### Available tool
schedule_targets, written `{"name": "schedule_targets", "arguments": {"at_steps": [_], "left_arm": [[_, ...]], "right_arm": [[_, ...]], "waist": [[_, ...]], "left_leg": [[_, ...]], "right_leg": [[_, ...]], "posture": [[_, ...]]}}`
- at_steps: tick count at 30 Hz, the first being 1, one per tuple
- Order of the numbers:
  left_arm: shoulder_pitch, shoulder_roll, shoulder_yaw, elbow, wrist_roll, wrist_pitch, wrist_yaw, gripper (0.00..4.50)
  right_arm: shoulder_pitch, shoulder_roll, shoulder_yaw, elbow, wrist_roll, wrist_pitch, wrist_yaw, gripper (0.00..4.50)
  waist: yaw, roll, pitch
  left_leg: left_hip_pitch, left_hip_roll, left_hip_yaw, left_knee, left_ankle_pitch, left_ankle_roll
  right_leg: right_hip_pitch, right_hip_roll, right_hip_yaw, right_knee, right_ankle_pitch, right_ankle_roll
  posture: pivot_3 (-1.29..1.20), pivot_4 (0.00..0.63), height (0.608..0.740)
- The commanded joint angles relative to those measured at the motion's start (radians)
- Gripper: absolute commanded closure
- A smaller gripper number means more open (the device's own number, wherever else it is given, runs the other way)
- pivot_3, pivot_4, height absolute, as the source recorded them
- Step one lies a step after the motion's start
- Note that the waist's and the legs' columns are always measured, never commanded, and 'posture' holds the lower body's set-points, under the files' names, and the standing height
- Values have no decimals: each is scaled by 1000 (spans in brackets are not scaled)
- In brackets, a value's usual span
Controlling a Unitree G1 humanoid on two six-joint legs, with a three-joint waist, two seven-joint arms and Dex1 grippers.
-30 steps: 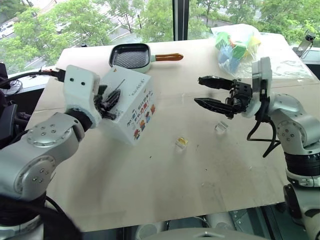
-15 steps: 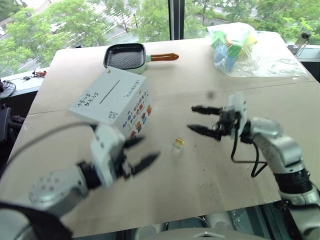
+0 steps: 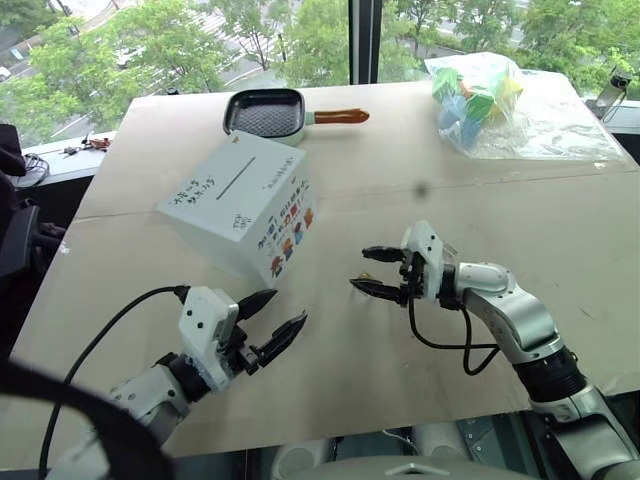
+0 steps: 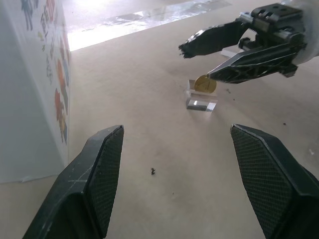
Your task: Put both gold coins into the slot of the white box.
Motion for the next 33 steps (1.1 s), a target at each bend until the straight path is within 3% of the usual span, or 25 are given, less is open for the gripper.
{"name": "schedule_targets", "arguments": {"at_steps": [1,9,12,17,18,22,25,33], "left_arm": [[10,11,28,-38,-3,-24,-18,1038],[7,13,24,-53,-49,-8,-31,1038],[18,19,18,-55,-64,-6,-45,962],[16,17,18,-40,-68,-13,-51,962],[17,16,18,-38,-66,-15,-52,962],[18,16,19,-38,-60,-16,-53,962],[3,1,22,-39,-81,-16,-41,962],[-243,-185,58,-87,-623,-42,256,962]], "right_arm": [[-11,13,-5,-29,-5,16,-25,1138],[4,-16,10,-56,3,53,18,1138],[5,-25,14,-58,5,63,31,1887],[-14,-27,23,-41,-2,54,47,4308],[-15,-28,23,-38,-3,52,51,4461],[-17,-29,16,-32,-3,46,61,4461],[-27,27,-62,-48,100,115,29,4461],[-99,218,-341,-157,625,353,-89,4461]], "waist": [[-2,0,0],[-1,0,0],[-2,0,0],[-2,0,0],[-2,0,0],[-2,0,0],[-3,0,0],[1,1,0]], "left_leg": [[0,0,0,0,0,0],[0,0,0,0,0,0],[0,0,0,0,0,0],[0,0,0,0,0,0],[0,0,0,0,0,0],[0,0,0,0,0,0],[0,0,0,0,0,0],[-1,0,-3,0,0,0]], "right_leg": [[0,0,0,0,0,0],[0,0,0,0,0,0],[0,0,0,0,0,0],[0,0,0,0,0,0],[0,0,0,0,0,0],[0,0,0,-1,0,0],[0,0,0,-1,0,0],[0,0,-2,0,0,0]], "posture": [[0,150,721],[0,150,721],[0,150,721],[0,150,721],[0,150,721],[0,150,721],[0,150,721],[0,150,721]]}}
